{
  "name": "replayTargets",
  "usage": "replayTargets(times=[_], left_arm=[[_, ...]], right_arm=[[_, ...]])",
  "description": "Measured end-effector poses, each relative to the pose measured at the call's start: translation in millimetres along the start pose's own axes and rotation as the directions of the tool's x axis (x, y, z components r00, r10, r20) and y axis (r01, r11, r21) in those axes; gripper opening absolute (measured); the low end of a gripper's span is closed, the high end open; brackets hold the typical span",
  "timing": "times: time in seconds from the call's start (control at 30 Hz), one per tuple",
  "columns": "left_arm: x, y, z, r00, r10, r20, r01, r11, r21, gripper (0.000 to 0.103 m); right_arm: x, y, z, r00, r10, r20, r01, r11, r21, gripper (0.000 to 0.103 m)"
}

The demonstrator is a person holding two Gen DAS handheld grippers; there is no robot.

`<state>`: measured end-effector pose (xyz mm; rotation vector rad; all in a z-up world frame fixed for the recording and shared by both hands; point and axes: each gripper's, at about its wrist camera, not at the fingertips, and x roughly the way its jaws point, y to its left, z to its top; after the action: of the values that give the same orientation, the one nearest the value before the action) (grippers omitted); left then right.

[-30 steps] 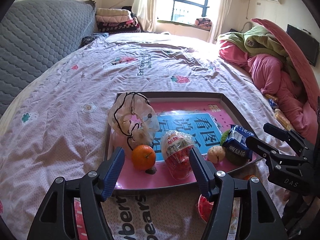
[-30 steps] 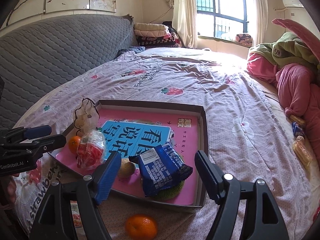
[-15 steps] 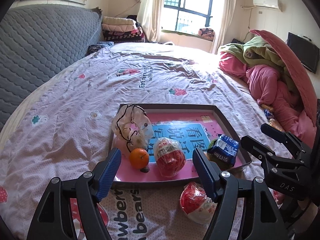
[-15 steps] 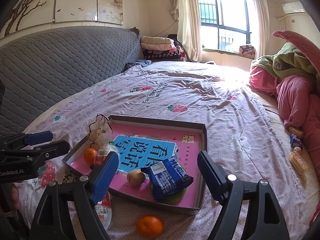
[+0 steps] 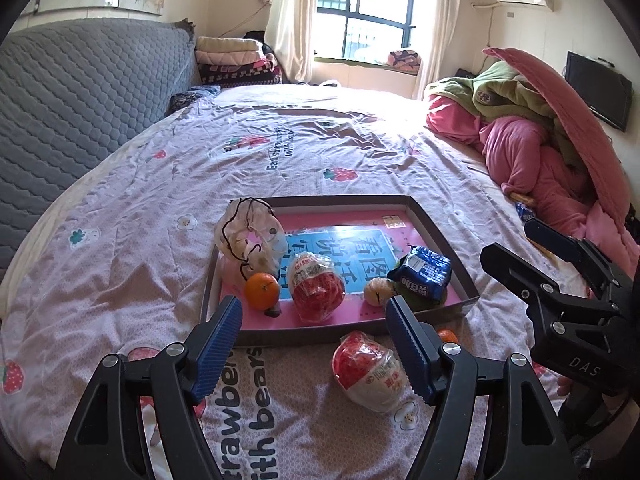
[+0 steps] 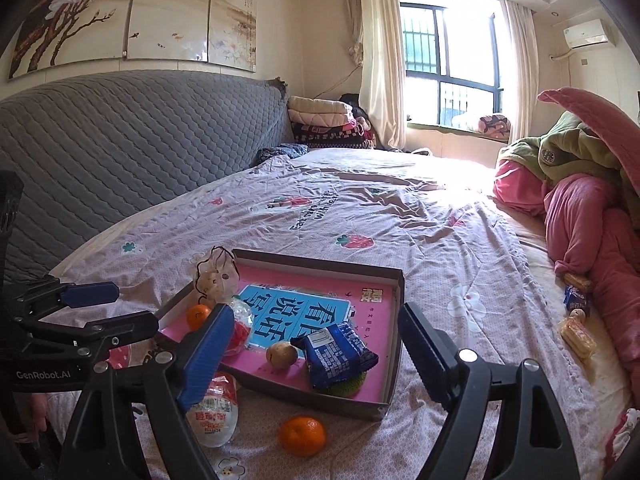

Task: Organize objects
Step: 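Withdraw both tools from the tray, then reach the left tool to the red-and-white bagged ball while the right tool approaches the orange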

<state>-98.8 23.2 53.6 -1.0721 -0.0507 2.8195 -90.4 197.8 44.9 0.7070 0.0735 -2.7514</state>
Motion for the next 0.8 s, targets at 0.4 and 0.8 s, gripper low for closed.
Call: replayTargets(times=[0.4,0.8], left_arm=[[0.8,-14.3,-22.7,0.999,-0.021,-0.048,0.022,1.0,0.011,0.075],[21.6,-17.5,-39.5,0.991,-0.034,-0.129,0.035,0.999,0.005,0.075]], right_arm=[[-17.7,7.4,-21.1,1.0,-0.005,-0.027,0.004,0.999,-0.032,0.083],[-8.8,13.1,-47.3,0.99,-0.016,-0.141,0.008,0.998,-0.056,0.084]])
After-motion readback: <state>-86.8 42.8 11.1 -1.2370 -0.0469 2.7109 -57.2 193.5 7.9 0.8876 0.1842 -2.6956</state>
